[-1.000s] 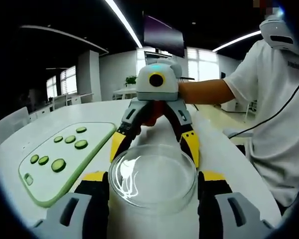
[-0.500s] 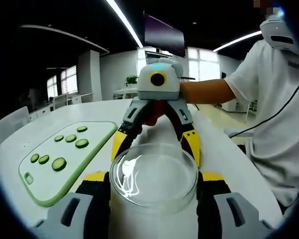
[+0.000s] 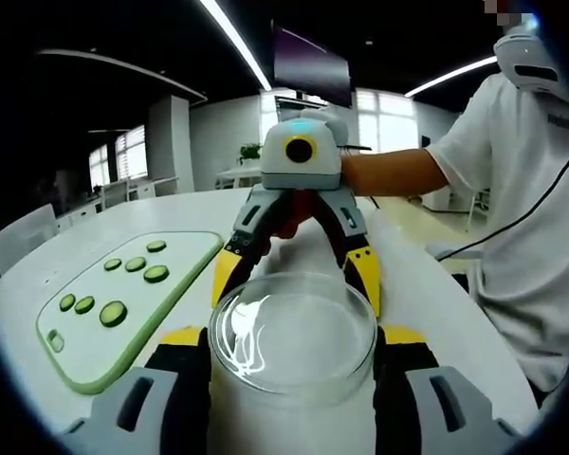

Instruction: Open the petri dish lid, add cucumber slices into the petri dish, and close the lid

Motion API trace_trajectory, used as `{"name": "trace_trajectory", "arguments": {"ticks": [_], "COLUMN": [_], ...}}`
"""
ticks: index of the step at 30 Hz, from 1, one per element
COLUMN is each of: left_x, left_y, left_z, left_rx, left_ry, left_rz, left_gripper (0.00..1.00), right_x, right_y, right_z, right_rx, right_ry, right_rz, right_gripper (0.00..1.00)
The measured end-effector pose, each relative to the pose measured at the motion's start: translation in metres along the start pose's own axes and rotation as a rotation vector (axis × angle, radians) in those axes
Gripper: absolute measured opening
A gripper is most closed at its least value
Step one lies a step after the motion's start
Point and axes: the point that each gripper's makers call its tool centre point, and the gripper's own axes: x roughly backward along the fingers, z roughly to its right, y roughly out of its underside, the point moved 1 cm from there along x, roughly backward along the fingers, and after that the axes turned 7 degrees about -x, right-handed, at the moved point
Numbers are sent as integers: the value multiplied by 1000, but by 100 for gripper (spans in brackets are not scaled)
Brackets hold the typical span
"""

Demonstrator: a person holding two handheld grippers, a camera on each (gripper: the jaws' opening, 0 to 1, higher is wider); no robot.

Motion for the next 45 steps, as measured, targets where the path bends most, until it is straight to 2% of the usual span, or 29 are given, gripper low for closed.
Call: {"name": "trace_trajectory", "arguments": {"ticks": [15,45], "left_x": [1,14], "left_y": [-1,-21], "left_z": [-1,-2], "left_rx": [-7,-33], "left_ry": [-6,-25], "left_rz": [-6,-3], "left_gripper": [69,69], "right_x": [1,7], "right_y": [-2,-28], "right_z": [1,-2], "right_rx": [13,53], "right_ry": [5,11], "right_rz": [1,-9], "right_gripper": [65,65]}}
